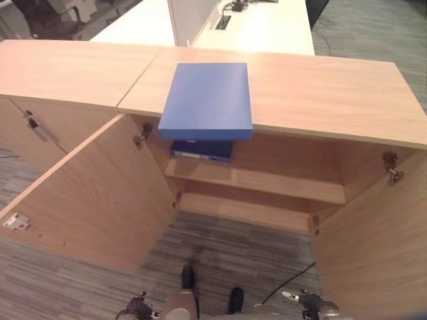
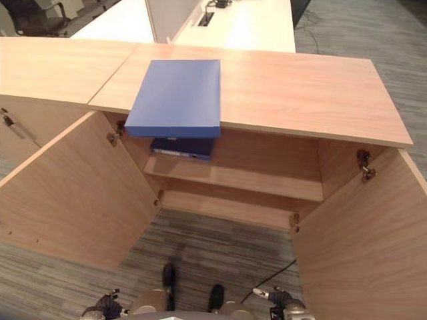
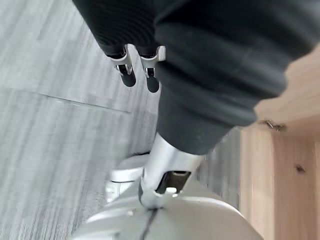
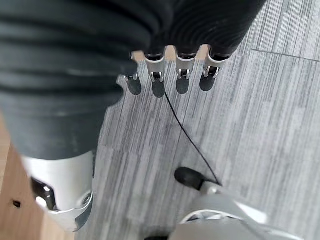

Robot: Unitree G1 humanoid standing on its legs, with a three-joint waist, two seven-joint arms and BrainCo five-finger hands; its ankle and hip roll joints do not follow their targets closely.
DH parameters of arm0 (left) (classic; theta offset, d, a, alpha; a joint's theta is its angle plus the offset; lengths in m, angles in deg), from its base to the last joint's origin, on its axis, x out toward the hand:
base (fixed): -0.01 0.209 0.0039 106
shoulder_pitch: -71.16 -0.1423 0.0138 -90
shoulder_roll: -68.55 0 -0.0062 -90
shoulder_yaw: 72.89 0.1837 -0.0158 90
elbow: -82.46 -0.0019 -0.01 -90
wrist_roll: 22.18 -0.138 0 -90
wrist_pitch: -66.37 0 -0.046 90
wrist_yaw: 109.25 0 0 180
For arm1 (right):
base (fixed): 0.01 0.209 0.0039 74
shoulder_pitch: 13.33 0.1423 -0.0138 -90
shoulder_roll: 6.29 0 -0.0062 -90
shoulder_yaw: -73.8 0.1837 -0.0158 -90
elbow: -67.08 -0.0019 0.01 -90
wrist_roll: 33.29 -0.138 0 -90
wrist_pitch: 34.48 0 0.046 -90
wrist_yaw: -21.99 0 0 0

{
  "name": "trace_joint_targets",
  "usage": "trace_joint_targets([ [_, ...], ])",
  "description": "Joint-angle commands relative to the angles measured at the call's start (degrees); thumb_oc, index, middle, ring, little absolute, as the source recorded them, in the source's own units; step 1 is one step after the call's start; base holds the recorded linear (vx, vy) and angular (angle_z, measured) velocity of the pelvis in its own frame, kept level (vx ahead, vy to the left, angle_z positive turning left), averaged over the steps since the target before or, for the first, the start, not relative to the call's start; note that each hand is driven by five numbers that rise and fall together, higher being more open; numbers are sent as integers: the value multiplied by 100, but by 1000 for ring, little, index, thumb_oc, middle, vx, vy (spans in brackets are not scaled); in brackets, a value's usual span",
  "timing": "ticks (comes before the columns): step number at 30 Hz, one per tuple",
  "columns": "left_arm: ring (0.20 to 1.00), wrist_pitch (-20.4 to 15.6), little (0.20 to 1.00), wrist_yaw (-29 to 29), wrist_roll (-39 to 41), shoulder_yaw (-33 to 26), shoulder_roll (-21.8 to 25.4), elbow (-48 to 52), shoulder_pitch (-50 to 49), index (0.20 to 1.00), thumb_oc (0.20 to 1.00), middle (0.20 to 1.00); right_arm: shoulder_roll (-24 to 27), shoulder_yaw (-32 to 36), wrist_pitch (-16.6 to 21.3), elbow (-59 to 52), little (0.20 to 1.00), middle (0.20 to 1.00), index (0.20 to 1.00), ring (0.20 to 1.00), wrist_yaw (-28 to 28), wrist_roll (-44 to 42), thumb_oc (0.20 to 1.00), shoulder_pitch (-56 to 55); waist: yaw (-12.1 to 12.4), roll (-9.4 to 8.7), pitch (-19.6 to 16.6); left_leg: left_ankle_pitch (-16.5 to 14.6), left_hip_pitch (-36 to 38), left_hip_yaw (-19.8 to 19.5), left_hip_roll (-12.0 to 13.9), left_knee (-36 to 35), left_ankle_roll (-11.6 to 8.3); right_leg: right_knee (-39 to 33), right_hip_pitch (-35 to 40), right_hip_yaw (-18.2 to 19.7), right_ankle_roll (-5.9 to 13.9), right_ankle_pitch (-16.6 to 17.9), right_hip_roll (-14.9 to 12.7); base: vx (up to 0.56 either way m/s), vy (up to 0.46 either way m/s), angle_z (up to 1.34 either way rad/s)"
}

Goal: Put the empty folder in the office cabinet

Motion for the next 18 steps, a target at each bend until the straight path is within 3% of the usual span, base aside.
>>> trace_joint_targets([
  [1,1000,-105,1000,433,272,329,-321,270,270,1000,1000,1000,104,-72,46,-49,1000,1000,1000,1000,144,-80,1000,-29,6,139,-237,-126,401,17,-300,3,351,338,-71,232,737,-249,-535,135,116,-6],
  [7,1000,-39,1000,880,983,468,142,2983,-260,1000,1000,1000,213,-154,5,-482,1000,1000,1000,1000,293,137,1000,-189,-33,232,-372,-117,851,5,-361,-570,431,116,32,324,841,-184,-508,85,76,-2],
  [9,1000,-4,1000,990,1581,344,343,3974,-589,1000,1000,1000,276,-147,0,-693,1000,1000,1000,1000,337,238,1000,-222,-25,223,-406,-172,895,6,-367,-570,441,50,75,321,883,-163,-521,48,29,-4],
  [10,1000,6,1000,990,1585,341,351,3990,-602,1000,1000,1000,274,-150,-2,-696,1000,1000,1000,1000,337,238,1000,-228,-26,220,-408,-173,898,6,-367,-570,441,49,78,321,883,-164,-521,50,25,-2],
  [11,1000,71,1000,1081,2197,140,510,4972,-943,1000,1000,1000,396,-118,-52,-970,1000,1000,1000,1000,398,320,1000,-280,-3,208,-429,-214,928,-13,-371,-570,454,25,100,326,916,-151,-533,49,21,0],
  [13,1000,128,1000,1115,2614,-32,820,6259,-1306,1000,1000,1000,510,-96,-119,-1209,1000,1000,1000,1000,421,450,1000,-366,22,203,-425,-259,979,-29,-369,-570,466,25,142,337,940,-169,-540,55,30,-6],
  [14,1000,90,1000,1160,2693,-283,1145,7414,-1565,1000,1000,1000,524,-57,-114,-1218,1000,1000,1000,1000,421,478,1000,-441,68,181,-448,-274,967,-55,-381,-570,475,25,128,324,961,-149,-548,29,20,-11],
  [15,1000,110,1000,1154,2697,-299,1155,7448,-1592,1000,1000,1000,516,-64,-114,-1218,1000,1000,1000,1000,420,478,1000,-445,64,173,-450,-276,971,-53,-381,-570,475,25,132,326,962,-151,-549,22,8,-5],
  [17,1000,-30,1000,1220,2908,-643,1432,8745,-1708,1000,1000,1000,419,-80,-108,-1018,1000,1000,1000,1000,399,421,1000,-398,186,123,-451,-314,1006,-97,-388,-570,480,25,163,321,979,-153,-553,9,-3,2],
  [18,1000,-18,1000,1216,2911,-655,1438,8764,-1721,1000,1000,1000,412,-84,-105,-1012,1000,1000,1000,1000,399,421,1000,-394,184,118,-447,-316,1012,-96,-388,-570,480,25,168,323,979,-154,-553,25,-13,7],
])
